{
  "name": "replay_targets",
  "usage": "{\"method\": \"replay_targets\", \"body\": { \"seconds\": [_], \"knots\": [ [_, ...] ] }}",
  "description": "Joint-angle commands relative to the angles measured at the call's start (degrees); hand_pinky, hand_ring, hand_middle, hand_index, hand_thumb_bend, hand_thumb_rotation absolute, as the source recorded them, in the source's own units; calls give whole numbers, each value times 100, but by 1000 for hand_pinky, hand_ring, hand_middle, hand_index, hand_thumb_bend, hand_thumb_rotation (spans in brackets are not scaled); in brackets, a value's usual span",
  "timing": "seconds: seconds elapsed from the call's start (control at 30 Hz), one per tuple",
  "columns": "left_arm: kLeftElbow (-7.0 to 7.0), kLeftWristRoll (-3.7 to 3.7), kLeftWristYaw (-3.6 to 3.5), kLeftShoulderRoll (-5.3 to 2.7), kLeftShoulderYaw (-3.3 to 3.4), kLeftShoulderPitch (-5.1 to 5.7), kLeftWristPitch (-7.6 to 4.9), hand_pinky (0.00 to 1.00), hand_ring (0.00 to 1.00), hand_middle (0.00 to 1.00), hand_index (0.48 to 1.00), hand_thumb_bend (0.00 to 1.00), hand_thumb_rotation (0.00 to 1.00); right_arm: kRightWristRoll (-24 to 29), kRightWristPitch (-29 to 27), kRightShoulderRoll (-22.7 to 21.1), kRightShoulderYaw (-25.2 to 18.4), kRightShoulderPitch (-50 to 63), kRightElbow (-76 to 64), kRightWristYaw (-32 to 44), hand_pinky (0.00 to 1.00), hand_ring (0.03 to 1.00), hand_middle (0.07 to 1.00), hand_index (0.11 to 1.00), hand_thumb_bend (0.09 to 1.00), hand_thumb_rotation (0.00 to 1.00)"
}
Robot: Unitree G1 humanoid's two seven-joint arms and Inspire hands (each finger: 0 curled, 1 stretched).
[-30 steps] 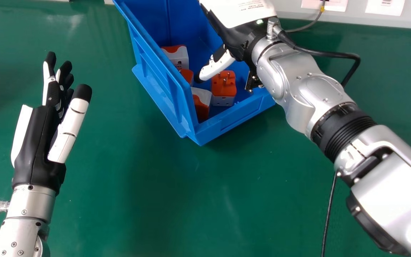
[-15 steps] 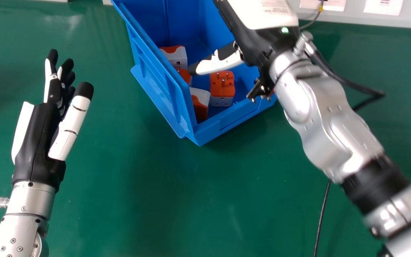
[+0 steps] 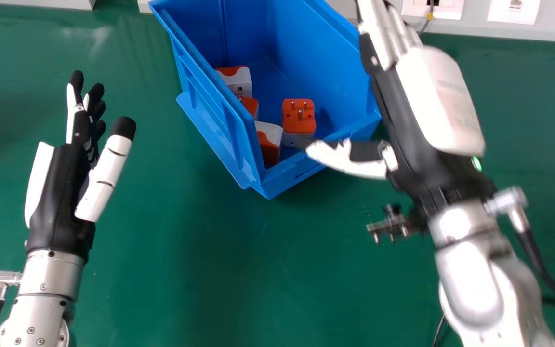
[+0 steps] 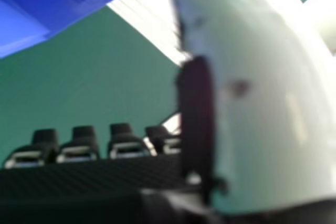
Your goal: Pick all objects and put in blue box
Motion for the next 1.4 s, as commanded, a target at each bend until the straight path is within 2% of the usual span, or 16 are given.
{"method": "replay_targets", "body": {
  "seconds": [0.0, 0.1, 0.2, 0.37, 0.43, 0.53, 0.63, 0.67, 0.73, 0.83, 0.93, 1.0, 1.07, 1.1, 1.2, 1.37],
  "knots": [
    [-161, 64, 78, -80, -58, 68, -194, 995, 1000, 1000, 1000, 659, 872, 150, -323, -28, -239, 326, -275, -224, 1000, 1000, 1000, 1000, 416, 112],
    [-175, 160, 160, -218, -174, 152, -302, 994, 1000, 1000, 1000, 666, 874, 671, -873, -120, -627, 801, -106, -374, 999, 1000, 1000, 1000, 406, 122],
    [-187, 264, 249, -285, -245, 176, -315, 993, 1000, 1000, 1000, 662, 875, 1401, -1432, -124, -1032, 1157, 180, -390, 982, 1000, 1000, 1000, 396, 128],
    [-81, 251, 286, -335, -297, 143, -282, 992, 1000, 1000, 1000, 650, 874, 2610, -2121, 52, -1372, 1506, 661, -174, 946, 1000, 1000, 1000, 375, 152],
    [-85, 206, 252, -357, -340, 156, -288, 993, 1000, 1000, 1000, 645, 874, 3048, -2288, 171, -1433, 1575, 868, -71, 944, 1000, 1000, 1000, 361, 176],
    [3, 70, 123, -331, -340, 141, -337, 994, 1000, 1000, 1000, 636, 874, 3621, -2358, 380, -1449, 1609, 1085, 122, 945, 1000, 1000, 1000, 346, 229],
    [143, -77, -52, -273, -307, 102, -445, 997, 1000, 1000, 1000, 631, 875, 4213, -2284, 565, -1449, 1648, 1145, 386, 965, 1000, 1000, 1000, 318, 518],
    [207, -110, -97, -262, -296, 93, -502, 997, 1000, 1000, 1000, 631, 875, 4345, -2286, 603, -1462, 1671, 1160, 460, 965, 1000, 1000, 1000, 318, 518],
    [296, -186, -171, -237, -252, 97, -616, 998, 1000, 1000, 1000, 627, 879, 4581, -2318, 673, -1485, 1725, 1206, 603, 978, 1000, 1000, 1000, 320, 690],
    [277, -304, -240, -233, -183, 209, -716, 1000, 1000, 1000, 1000, 576, 884, 4736, -2460, 742, -1511, 1788, 1313, 767, 989, 1000, 1000, 1000, 338, 841],
    [151, -418, -301, -251, -155, 390, -652, 1000, 1000, 1000, 1000, 514, 891, 4789, -2589, 784, -1558, 1781, 1422, 891, 995, 1000, 1000, 1000, 352, 919],
    [18, -517, -332, -283, -166, 491, -500, 1000, 1000, 1000, 1000, 504, 895, 4834, -2655, 825, -1564, 1817, 1439, 962, 996, 1000, 1000, 1000, 358, 935],
    [-139, -682, -370, -345, -185, 572, -319, 996, 1000, 1000, 1000, 514, 911, 4895, -2666, 895, -1555, 1848, 1466, 1021, 998, 1000, 1000, 1000, 362, 959],
    [-207, -798, -401, -383, -189, 603, -226, 992, 1000, 1000, 1000, 530, 923, 4933, -2649, 928, -1554, 1859, 1468, 1051, 998, 1000, 1000, 1000, 360, 967],
    [-338, -1332, -568, -592, -186, 652, 85, 979, 1000, 1000, 1000, 565, 950, 5153, -2545, 1002, -1566, 1886, 1416, 1166, 999, 1000, 1000, 1000, 356, 984],
    [-341, -1775, -788, -740, -100, 646, 233, 969, 1000, 1000, 1000, 557, 980, 5420, -2459, 1057, -1647, 1908, 1361, 1314, 1000, 1000, 1000, 1000, 352, 995]
  ]
}}
